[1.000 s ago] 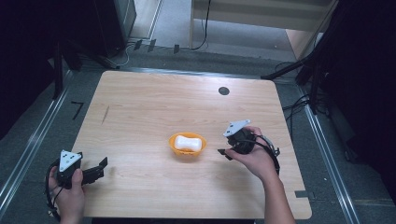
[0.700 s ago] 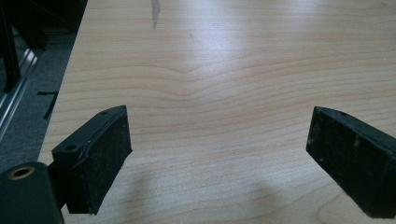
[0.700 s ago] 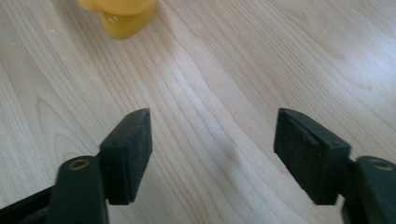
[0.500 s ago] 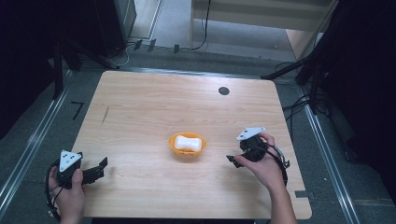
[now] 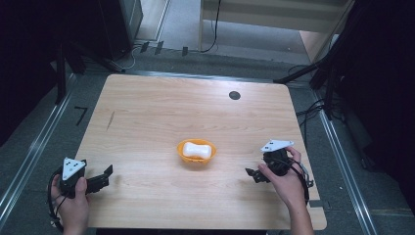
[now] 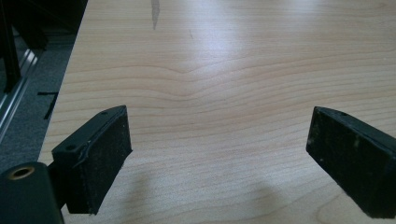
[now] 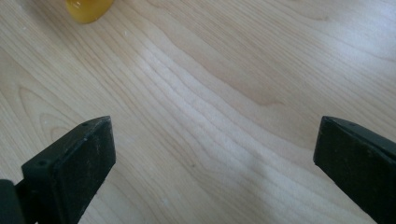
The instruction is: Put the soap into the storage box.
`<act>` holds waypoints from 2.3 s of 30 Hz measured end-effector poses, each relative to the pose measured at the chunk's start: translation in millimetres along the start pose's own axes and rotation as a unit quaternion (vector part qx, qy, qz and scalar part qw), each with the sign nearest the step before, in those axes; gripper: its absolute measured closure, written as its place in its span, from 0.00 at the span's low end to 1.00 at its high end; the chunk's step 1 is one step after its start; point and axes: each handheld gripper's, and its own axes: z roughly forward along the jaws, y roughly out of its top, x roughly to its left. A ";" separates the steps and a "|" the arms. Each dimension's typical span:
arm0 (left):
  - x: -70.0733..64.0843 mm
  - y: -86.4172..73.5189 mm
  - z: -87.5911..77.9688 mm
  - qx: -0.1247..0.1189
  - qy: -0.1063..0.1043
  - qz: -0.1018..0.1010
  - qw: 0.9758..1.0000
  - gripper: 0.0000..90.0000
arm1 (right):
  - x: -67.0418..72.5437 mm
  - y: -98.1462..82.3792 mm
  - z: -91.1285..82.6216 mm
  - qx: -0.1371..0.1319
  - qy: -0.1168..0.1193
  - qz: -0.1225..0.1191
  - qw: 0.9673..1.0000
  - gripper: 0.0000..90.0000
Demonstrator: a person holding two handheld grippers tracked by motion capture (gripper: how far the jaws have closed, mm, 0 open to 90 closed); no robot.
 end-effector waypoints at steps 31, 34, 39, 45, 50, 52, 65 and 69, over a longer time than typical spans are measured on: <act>-1.6 0.0 -0.3 0.000 0.003 0.006 1.000 0.08 | -9.4 -86.4 -33.4 -0.054 -0.048 0.078 0.994 0.00; -1.6 0.0 -0.3 0.001 0.003 0.007 1.000 0.08 | -10.5 -95.0 -37.9 -0.060 -0.055 0.084 0.993 0.00; -1.7 0.0 -0.6 0.001 0.003 0.008 1.000 0.08 | -11.2 -103.9 -41.1 -0.068 -0.059 0.094 0.991 0.00; -1.0 -0.1 -0.7 0.000 0.001 0.004 1.000 0.08 | -13.2 -116.8 -43.7 -0.075 -0.060 0.105 0.990 0.00; -1.5 -0.1 -0.8 -0.001 0.002 0.008 1.000 0.08 | -15.1 -125.5 -48.0 -0.084 -0.063 0.112 0.988 0.00; -1.6 -0.2 -0.9 -0.001 0.001 0.009 1.000 0.08 | -16.1 -128.7 -50.2 -0.090 -0.064 0.113 0.987 0.00; 0.3 -0.1 -1.1 0.000 -0.007 0.004 1.000 0.08 | -28.2 -151.6 -59.6 -0.139 -0.069 0.148 0.977 0.00; 2.0 -0.1 -1.1 -0.001 -0.012 -0.003 1.000 0.08 | -31.3 -154.6 -61.8 -0.156 -0.075 0.162 0.972 0.00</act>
